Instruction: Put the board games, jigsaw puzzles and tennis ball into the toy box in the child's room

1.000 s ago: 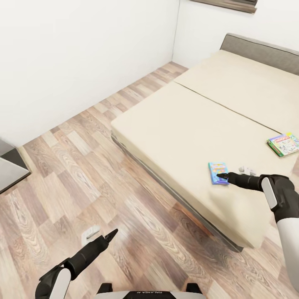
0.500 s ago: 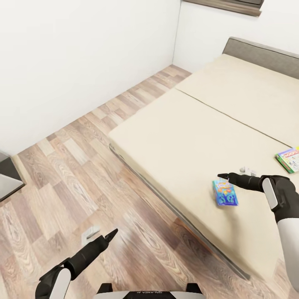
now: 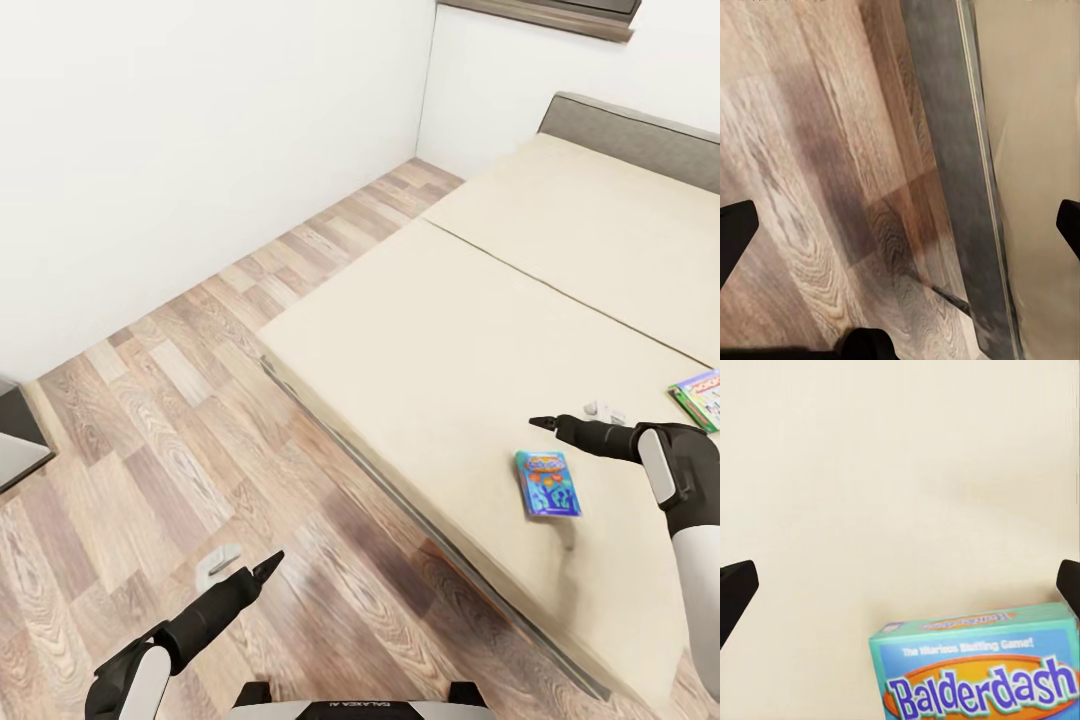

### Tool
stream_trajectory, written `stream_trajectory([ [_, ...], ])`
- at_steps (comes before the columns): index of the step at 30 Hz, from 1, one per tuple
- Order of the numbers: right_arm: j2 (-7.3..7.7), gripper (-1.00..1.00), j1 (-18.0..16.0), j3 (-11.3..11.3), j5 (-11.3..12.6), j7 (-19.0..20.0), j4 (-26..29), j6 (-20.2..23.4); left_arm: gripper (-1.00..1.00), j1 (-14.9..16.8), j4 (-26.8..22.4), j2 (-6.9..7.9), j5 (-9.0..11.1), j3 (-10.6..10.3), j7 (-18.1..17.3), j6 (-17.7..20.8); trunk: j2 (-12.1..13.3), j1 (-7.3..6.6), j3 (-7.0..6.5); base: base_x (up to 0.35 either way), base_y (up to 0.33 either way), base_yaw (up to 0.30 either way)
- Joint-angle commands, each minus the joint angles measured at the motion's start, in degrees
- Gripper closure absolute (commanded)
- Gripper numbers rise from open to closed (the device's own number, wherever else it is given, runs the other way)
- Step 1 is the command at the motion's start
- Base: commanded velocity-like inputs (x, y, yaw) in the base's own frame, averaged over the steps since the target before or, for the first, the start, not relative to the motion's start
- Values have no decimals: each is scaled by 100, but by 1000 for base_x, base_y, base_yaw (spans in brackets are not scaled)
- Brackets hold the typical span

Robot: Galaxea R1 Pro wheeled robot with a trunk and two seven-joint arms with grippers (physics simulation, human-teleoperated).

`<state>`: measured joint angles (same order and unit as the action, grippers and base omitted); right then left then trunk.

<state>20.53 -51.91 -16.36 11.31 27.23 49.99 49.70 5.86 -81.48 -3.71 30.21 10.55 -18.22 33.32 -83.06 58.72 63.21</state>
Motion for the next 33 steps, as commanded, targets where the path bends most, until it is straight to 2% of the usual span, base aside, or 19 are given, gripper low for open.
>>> stream_trajectory([
  [1,-1,-100,-3,-11,9,12,2,33,-100,3,-3,-7,29,18,-16,50,-2,0,3,36,0,0],
  [6,13,-100,-2,-73,10,-141,-2,-11,-100,3,-1,-7,29,18,-16,51,-2,0,3,22,0,0],
  [11,33,-100,0,-258,11,-398,-5,-111,-100,3,0,-7,29,18,-15,48,-2,0,3,11,0,0],
  [16,47,-100,3,-350,14,-484,-6,-143,-100,3,3,-7,29,18,-15,47,-2,0,3,6,0,0],
  [33,51,-100,6,-435,-23,-577,-5,-154,-100,9,39,-7,29,18,-21,49,-2,0,3,-31,0,0],
])
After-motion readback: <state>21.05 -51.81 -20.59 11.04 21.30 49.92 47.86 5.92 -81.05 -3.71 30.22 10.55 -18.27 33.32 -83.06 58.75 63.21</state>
